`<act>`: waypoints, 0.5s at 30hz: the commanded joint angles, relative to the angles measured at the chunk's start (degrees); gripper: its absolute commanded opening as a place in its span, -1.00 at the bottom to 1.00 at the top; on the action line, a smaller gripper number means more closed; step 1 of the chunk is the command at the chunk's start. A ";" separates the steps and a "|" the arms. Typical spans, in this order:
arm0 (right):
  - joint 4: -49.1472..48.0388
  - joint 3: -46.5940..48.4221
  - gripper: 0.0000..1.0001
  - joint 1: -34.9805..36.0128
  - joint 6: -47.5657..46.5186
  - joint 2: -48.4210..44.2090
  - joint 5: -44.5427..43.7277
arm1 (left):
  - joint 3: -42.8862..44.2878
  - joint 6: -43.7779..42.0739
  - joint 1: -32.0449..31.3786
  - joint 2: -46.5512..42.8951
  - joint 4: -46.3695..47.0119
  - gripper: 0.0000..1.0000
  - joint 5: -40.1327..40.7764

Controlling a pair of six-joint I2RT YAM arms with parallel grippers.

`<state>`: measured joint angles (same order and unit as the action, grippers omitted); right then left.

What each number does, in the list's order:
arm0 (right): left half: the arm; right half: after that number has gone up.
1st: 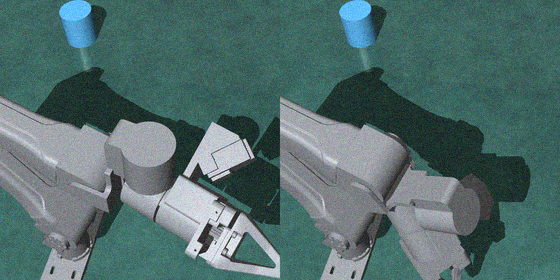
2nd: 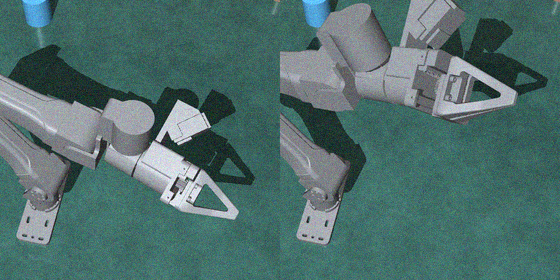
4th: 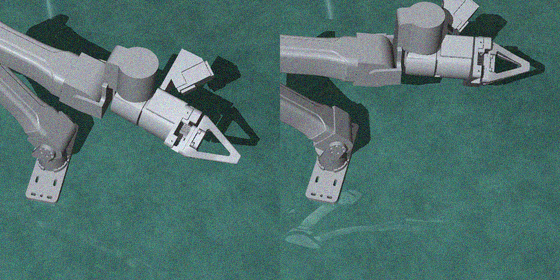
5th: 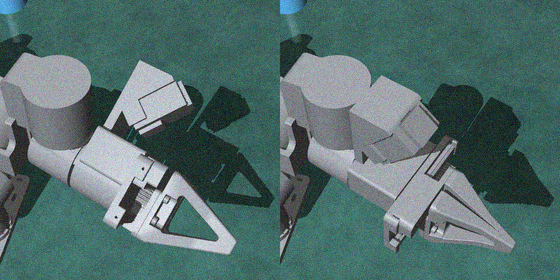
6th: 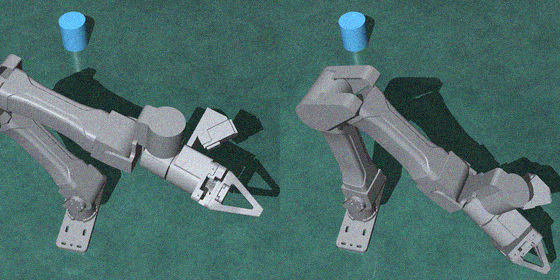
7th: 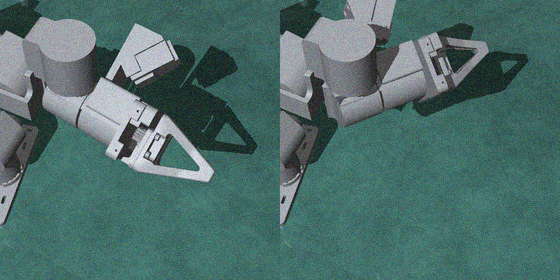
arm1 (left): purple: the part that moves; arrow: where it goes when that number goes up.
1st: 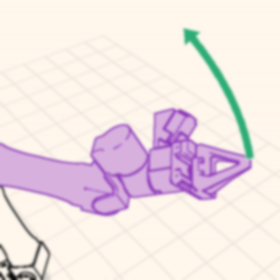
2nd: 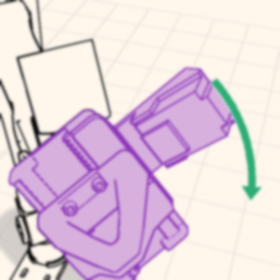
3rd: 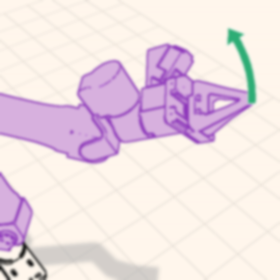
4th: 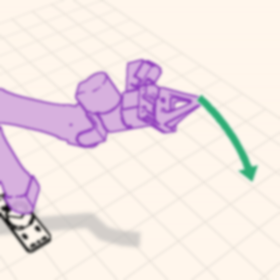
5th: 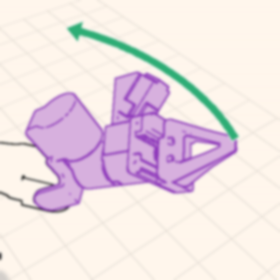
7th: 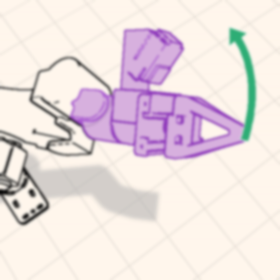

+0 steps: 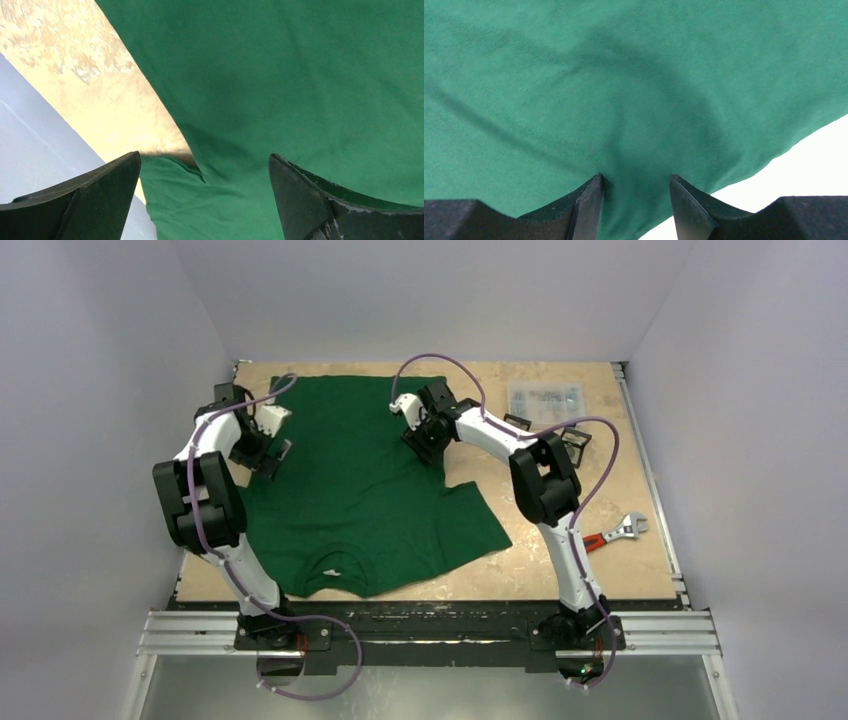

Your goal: Remove the brooch from the garment

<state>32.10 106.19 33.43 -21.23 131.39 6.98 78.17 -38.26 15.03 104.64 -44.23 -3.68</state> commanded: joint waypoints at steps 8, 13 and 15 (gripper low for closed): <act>-0.46 6.40 0.09 -3.07 -1.50 4.65 -2.78 | 12.17 0.97 -2.49 12.16 2.35 1.00 10.95; 0.01 5.40 0.10 -3.04 -1.82 4.06 -2.41 | 16.13 1.27 -2.61 15.81 1.17 1.00 12.12; 1.06 5.59 0.12 -3.04 -2.12 3.27 -1.25 | 16.89 1.72 -2.61 16.26 0.92 1.00 11.97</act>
<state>31.73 111.37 30.89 -21.71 134.69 7.01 91.57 -37.10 12.67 120.20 -42.94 6.72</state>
